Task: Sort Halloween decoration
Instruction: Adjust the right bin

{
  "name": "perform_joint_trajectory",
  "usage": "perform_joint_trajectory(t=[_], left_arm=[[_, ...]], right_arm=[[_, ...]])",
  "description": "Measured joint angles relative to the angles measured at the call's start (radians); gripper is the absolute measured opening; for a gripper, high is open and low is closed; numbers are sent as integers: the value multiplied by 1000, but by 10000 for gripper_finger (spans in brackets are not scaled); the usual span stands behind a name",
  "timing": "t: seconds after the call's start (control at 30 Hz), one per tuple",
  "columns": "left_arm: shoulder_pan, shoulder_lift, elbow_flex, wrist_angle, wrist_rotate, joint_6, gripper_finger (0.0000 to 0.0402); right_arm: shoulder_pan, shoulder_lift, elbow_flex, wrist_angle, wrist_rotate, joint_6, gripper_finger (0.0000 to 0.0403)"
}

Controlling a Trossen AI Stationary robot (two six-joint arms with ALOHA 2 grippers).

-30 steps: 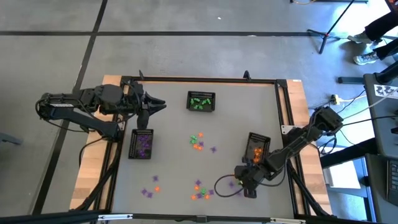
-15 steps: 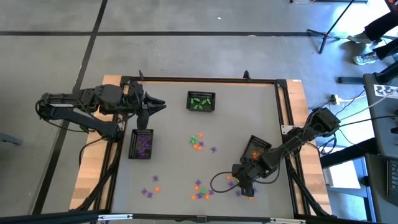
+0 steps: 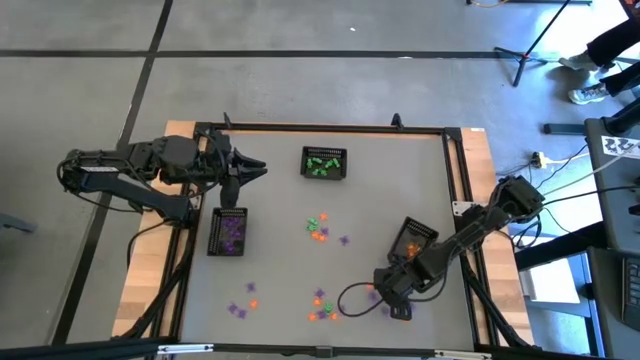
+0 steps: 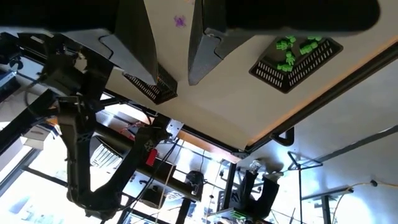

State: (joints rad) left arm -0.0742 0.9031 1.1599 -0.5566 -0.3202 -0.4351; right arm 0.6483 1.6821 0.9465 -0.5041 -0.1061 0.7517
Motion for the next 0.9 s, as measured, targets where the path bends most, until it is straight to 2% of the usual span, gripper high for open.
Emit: perform_joint_trajectory(t=[0.27, 0.43, 0.57, 0.73, 0.8, 0.9], left_arm=[[0, 0, 0, 0, 0, -1, 82], [-1, 0, 0, 0, 13, -5, 82], [-1, 0, 0, 0, 26, -6, 82], [-1, 0, 0, 0, 26, -1, 82], [-1, 1, 0, 0, 26, 0, 82], [0, 8, 0, 0, 22, 6, 82]], right_arm=[[0, -4, 143, -138, 46, -27, 223], [28, -7, 175, -220, 97, -17, 223], [76, -34, 169, -298, 163, 88, 223], [147, -181, 101, -267, 328, 300, 223], [164, -231, 60, -295, 342, 357, 220], [177, -282, -5, -316, 301, 403, 209]])
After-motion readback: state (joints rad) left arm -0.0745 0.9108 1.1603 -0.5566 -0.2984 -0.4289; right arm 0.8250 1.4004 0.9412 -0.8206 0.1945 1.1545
